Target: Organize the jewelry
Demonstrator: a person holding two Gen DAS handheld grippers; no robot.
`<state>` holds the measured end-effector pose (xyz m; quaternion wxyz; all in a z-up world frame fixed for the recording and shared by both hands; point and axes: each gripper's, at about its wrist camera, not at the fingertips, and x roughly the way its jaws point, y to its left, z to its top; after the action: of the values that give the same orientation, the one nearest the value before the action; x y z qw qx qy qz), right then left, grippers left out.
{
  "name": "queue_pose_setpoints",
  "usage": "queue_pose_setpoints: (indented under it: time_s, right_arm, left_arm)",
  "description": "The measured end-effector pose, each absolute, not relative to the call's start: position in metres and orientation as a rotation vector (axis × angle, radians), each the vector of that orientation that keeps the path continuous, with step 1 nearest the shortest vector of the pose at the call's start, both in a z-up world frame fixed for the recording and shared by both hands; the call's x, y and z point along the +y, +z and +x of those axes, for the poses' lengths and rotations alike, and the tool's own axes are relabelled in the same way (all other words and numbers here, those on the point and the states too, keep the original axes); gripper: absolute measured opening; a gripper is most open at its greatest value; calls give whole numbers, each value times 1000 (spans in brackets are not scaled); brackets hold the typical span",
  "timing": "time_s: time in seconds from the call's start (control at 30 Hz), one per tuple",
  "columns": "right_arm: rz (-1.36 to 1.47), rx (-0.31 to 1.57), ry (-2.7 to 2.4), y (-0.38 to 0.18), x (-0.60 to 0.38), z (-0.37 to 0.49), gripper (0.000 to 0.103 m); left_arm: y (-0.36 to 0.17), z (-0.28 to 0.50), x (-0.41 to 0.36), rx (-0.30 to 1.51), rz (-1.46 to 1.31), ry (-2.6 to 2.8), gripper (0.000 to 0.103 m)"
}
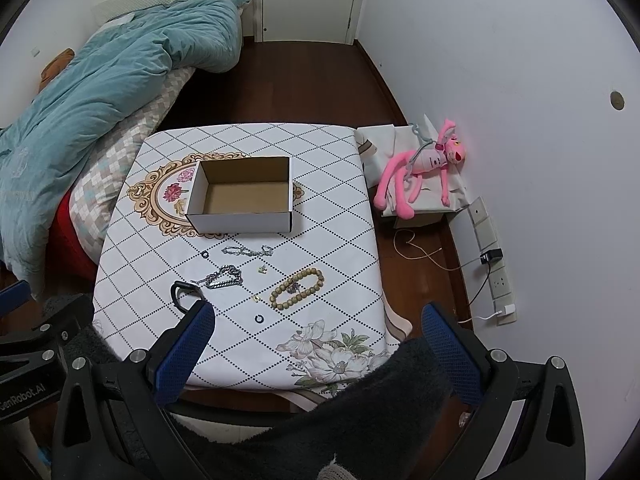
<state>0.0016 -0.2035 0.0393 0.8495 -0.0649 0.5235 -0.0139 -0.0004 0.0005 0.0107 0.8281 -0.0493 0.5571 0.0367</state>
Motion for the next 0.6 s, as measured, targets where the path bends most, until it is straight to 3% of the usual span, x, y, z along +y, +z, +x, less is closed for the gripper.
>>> queue_pose_setpoints:
  time_s: [0.6]
  right_arm:
    - [-137, 1096, -31, 45, -204, 5, 103]
  left_arm:
    - [13, 1, 1, 1174, -107, 78, 103]
